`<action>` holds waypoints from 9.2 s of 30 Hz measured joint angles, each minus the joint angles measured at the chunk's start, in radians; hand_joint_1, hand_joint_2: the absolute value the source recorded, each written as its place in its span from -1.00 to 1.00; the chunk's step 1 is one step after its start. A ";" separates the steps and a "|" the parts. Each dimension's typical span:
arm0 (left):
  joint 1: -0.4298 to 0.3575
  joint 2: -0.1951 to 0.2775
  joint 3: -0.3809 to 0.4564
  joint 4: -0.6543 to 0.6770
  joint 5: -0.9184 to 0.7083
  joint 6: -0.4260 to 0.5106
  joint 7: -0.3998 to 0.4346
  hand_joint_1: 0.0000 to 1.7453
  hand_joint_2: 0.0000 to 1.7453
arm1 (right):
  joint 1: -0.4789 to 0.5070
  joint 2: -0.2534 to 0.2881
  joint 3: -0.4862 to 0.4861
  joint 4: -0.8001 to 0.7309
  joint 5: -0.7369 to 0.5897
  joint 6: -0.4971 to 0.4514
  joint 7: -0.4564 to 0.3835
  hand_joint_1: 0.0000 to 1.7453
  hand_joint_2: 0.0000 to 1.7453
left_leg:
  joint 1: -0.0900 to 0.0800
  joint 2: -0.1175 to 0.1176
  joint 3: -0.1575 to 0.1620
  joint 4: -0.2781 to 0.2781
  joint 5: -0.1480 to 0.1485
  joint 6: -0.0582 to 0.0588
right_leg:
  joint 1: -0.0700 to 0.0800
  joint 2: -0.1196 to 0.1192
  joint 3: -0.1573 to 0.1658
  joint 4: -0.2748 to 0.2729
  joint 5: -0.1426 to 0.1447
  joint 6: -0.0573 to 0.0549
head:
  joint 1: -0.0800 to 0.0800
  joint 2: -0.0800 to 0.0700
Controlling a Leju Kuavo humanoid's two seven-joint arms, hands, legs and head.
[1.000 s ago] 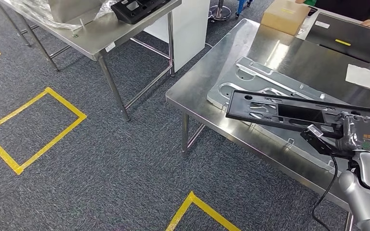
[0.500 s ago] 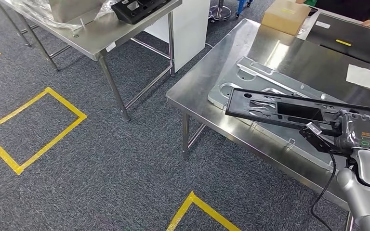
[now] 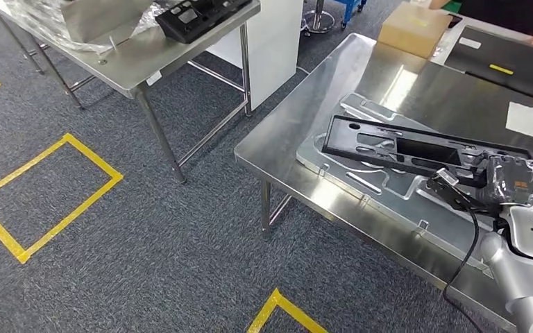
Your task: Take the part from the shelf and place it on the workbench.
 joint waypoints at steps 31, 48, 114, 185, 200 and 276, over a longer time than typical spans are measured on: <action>-0.017 -0.003 -0.014 0.000 0.053 0.020 -0.059 -1.00 1.00 | -0.036 0.026 0.050 0.065 -0.160 0.001 -0.116 1.00 1.00 | -0.011 -0.009 -0.176 0.029 0.137 0.024 | -0.006 0.014 0.100 -0.003 -0.080 0.002 | -0.001 0.000; -0.016 -0.015 0.063 0.000 0.135 0.056 -0.223 -1.00 1.00 | 0.107 0.006 0.037 -0.062 -0.160 0.004 -0.076 1.00 1.00 | -0.005 -0.010 -0.170 0.024 0.138 0.000 | 0.003 0.013 0.102 -0.003 -0.083 -0.010 | -0.001 0.000; -0.019 -0.033 0.083 0.000 0.190 -0.033 -0.265 -1.00 1.00 | 0.250 0.037 -0.048 -0.291 -0.019 0.158 0.042 1.00 1.00 | -0.007 -0.008 -0.172 0.028 0.134 0.004 | 0.001 0.015 0.103 -0.006 -0.086 -0.006 | -0.001 0.000; -0.040 -0.053 0.074 0.000 0.162 -0.123 -0.193 -1.00 1.00 | 0.251 -0.073 -0.139 -0.660 -0.281 0.254 -0.060 -1.00 -1.00 | -0.007 -0.008 -0.172 0.029 0.133 0.005 | 0.001 0.015 0.104 -0.006 -0.086 -0.006 | -0.001 0.000; -0.040 -0.057 0.089 0.000 0.230 -0.147 -0.247 -1.00 -0.50 | 0.293 -0.153 -0.167 -0.765 -0.403 0.230 -0.087 -1.00 -1.00 | -0.007 -0.008 -0.172 0.030 0.133 0.005 | 0.001 0.015 0.104 -0.006 -0.086 -0.006 | -0.001 0.000; -0.096 -0.086 0.097 -0.006 0.170 -0.205 -0.181 -1.00 -1.00 | 0.410 -0.199 -0.300 -0.687 -0.399 0.219 -0.102 -1.00 -1.00 | 0.011 0.008 -0.037 -0.012 0.057 0.003 | -0.004 -0.003 0.043 -0.029 0.007 0.013 | -0.001 0.000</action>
